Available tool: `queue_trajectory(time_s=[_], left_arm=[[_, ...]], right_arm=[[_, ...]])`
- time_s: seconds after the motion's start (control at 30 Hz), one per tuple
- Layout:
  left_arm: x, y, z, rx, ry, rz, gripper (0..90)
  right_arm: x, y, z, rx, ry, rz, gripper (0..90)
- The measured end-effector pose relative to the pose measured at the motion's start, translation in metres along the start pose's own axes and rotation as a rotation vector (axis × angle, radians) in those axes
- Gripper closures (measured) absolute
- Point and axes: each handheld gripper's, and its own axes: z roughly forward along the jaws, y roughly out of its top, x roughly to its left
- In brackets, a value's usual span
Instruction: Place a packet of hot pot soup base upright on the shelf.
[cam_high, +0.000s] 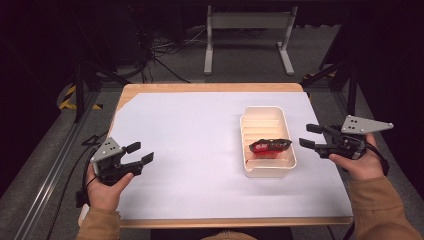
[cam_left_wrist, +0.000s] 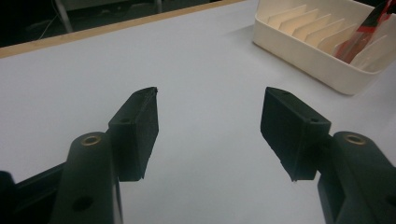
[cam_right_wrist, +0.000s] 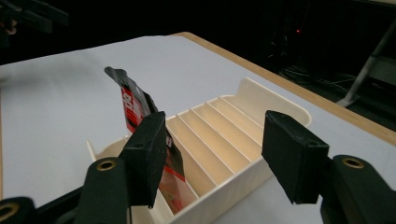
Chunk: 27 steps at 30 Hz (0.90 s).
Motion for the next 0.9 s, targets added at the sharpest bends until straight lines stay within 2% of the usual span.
queue_trajectory(time_s=[0.4,0.77,0.9], left_arm=[[0.008,-0.007,0.000,0.009,0.005,-0.013,38.7],[0.013,-0.012,0.002,0.010,0.005,-0.016,38.8],[0.015,-0.015,0.004,0.009,0.004,-0.020,38.8]], right_arm=[[-0.011,-0.034,-0.003,0.015,-0.093,0.053,35.1],[-0.019,-0.069,0.006,0.020,-0.135,0.117,34.1],[-0.021,-0.081,0.012,0.038,-0.147,0.148,33.9]])
